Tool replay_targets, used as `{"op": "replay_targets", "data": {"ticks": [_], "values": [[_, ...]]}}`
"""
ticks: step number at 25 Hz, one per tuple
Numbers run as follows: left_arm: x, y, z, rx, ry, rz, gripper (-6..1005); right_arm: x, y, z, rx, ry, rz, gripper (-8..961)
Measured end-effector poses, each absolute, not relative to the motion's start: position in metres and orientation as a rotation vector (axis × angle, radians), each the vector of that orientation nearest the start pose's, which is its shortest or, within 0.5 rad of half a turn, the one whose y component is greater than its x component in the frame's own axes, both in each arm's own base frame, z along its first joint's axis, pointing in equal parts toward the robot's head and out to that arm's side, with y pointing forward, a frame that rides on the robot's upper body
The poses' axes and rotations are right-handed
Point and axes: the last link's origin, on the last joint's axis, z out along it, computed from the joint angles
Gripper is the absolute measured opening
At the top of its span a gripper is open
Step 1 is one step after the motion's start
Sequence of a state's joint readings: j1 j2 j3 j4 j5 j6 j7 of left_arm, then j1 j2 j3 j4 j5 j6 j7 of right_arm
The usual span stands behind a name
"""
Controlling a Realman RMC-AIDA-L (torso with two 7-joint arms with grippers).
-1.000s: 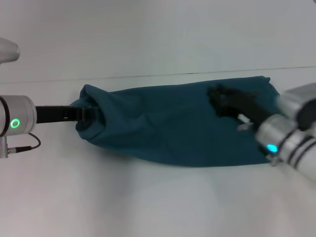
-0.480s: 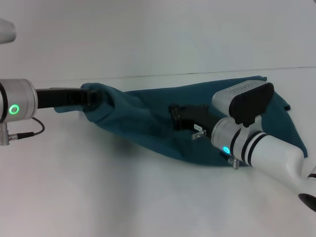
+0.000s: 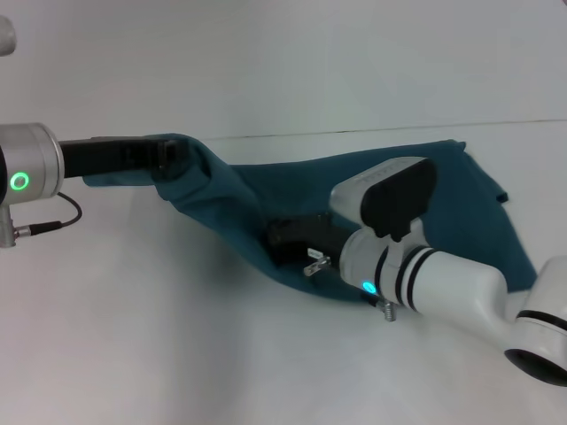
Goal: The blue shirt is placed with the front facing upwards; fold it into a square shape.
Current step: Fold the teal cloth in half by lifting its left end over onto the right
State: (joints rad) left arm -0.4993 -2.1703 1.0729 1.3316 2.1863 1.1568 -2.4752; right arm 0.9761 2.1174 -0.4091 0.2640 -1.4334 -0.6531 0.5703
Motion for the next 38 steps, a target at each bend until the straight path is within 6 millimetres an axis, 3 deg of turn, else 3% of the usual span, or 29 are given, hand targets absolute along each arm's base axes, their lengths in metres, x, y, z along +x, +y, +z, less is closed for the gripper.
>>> {"op": "replay_targets", "data": {"ticks": [9,13,20,25,30,38], "values": [[-0.161,0.39,0.045,-2.301,-1.071,-0.562,24,0.17,0.375,-0.165,-2.412,0.791,0.568,27],[-0.157,0.389,0.047,-2.31,-1.055,-0.575,24,0.166,0.367,-0.17,-2.432,0.805,0.603,31],[-0.156,0.388,0.051,-2.315,-1.038,-0.577,24,0.224,0.351,-0.131,-2.153,0.956,0.84,37],[-0.155,0.388,0.051,-2.323,-1.038,-0.575,23,0.245,0.355,-0.118,-2.061,0.981,0.821,42],[-0.155,0.388,0.051,-2.325,-1.04,-0.576,23,0.225,0.366,-0.13,-2.141,0.968,0.771,47],[-0.158,0.388,0.059,-2.305,-1.032,-0.586,23,0.188,0.359,-0.158,-2.326,0.911,0.717,55]]}}
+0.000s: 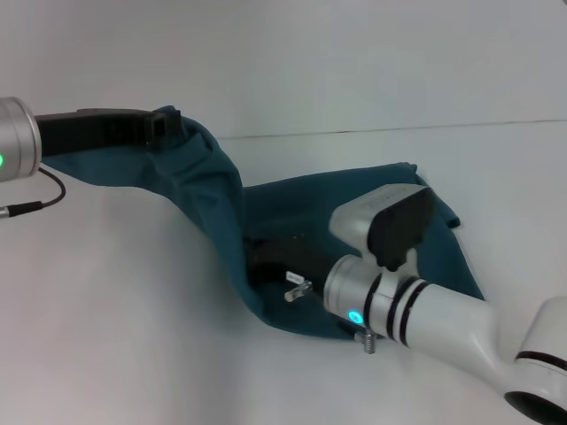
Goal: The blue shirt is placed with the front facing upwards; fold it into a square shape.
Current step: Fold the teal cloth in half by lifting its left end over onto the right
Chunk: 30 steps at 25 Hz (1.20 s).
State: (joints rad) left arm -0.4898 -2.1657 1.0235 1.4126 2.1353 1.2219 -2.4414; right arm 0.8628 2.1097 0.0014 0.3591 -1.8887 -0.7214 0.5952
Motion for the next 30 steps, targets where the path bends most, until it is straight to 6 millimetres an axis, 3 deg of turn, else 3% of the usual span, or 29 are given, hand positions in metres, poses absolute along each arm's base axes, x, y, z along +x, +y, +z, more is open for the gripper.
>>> {"op": "replay_targets", "data": {"ticks": [16,20,26,30], "values": [[-0.158,0.384,0.06,-2.331,-1.02,-0.594,23,0.143,0.348,-0.185,-2.518,0.816,0.66,70],[-0.16,0.384,0.061,-2.332,-1.019,-0.592,23,0.163,0.347,-0.177,-2.429,0.913,0.699,74],[-0.162,0.382,0.058,-2.351,-1.019,-0.581,23,0.211,0.335,-0.15,-2.214,1.062,0.843,80],[-0.164,0.38,0.053,-2.372,-1.029,-0.57,23,0.236,0.332,-0.138,-2.133,1.117,0.848,84]]}}
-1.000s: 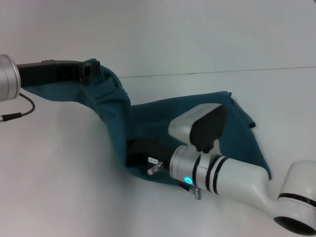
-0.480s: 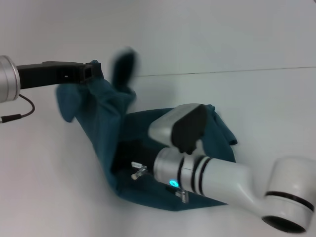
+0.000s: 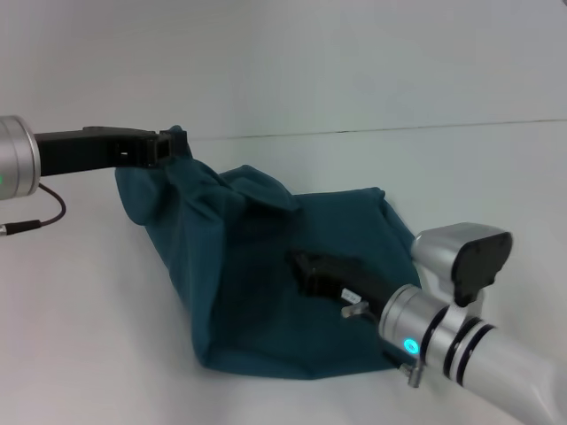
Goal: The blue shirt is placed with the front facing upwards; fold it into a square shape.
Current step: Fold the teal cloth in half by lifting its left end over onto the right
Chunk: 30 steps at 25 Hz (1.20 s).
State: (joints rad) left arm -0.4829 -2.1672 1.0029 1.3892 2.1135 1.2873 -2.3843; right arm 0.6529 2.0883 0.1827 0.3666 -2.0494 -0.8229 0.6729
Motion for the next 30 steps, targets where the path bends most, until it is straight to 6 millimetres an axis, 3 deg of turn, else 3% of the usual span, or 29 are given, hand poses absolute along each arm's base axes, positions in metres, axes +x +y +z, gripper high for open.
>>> {"op": "replay_targets", "data": {"ticks": [5,13,20,23,26,30], "values": [[-0.165,0.379,0.05,-2.384,-1.033,-0.564,23,0.248,0.332,-0.127,-2.073,1.181,0.907,89],[-0.159,0.373,0.043,-2.465,-1.008,-0.62,23,0.291,0.346,-0.069,-1.891,1.41,1.077,96],[-0.164,0.372,0.041,-2.462,-1.031,-0.62,23,0.278,0.36,-0.013,-1.928,1.647,1.305,103],[-0.165,0.372,0.04,-2.471,-1.029,-0.614,23,0.271,0.372,0.003,-1.946,1.823,1.263,106],[-0.166,0.371,0.038,-2.478,-1.027,-0.609,23,0.261,0.381,0.006,-1.967,1.955,1.196,227],[-0.168,0.371,0.036,-2.486,-1.026,-0.605,23,0.248,0.388,0.0,-2.056,1.968,1.089,396]]}}
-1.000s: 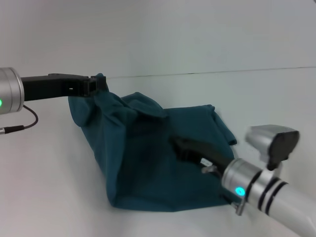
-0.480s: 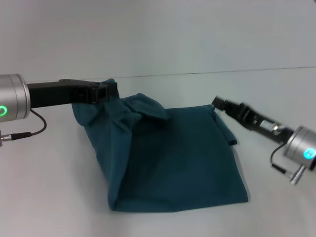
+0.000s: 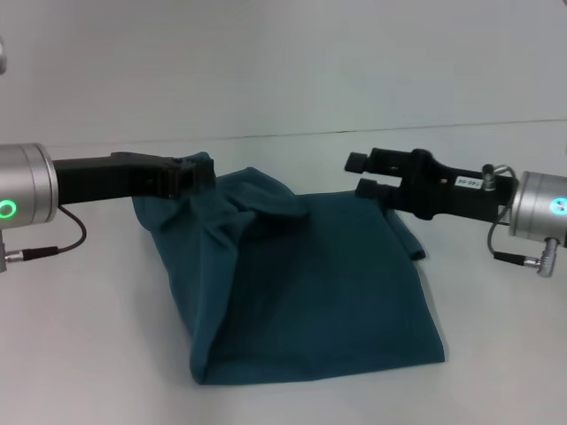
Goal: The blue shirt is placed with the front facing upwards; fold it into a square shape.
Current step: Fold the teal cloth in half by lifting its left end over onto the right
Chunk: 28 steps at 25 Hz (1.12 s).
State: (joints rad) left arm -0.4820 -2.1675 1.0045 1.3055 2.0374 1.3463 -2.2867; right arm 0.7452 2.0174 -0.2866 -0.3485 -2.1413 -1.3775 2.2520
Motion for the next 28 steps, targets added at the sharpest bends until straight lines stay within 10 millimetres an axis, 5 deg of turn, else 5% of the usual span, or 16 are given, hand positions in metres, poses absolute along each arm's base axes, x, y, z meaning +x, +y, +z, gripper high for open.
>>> {"op": "replay_targets", "data": {"ticks": [4,28], "values": [[-0.169,0.37,0.032,-2.499,-1.025,-0.598,23,0.25,0.39,-0.006,-2.066,1.909,1.011,590],[-0.144,0.354,-0.017,-2.756,-0.845,-0.567,24,0.272,0.384,-0.012,-1.981,1.948,0.929,619]]}}
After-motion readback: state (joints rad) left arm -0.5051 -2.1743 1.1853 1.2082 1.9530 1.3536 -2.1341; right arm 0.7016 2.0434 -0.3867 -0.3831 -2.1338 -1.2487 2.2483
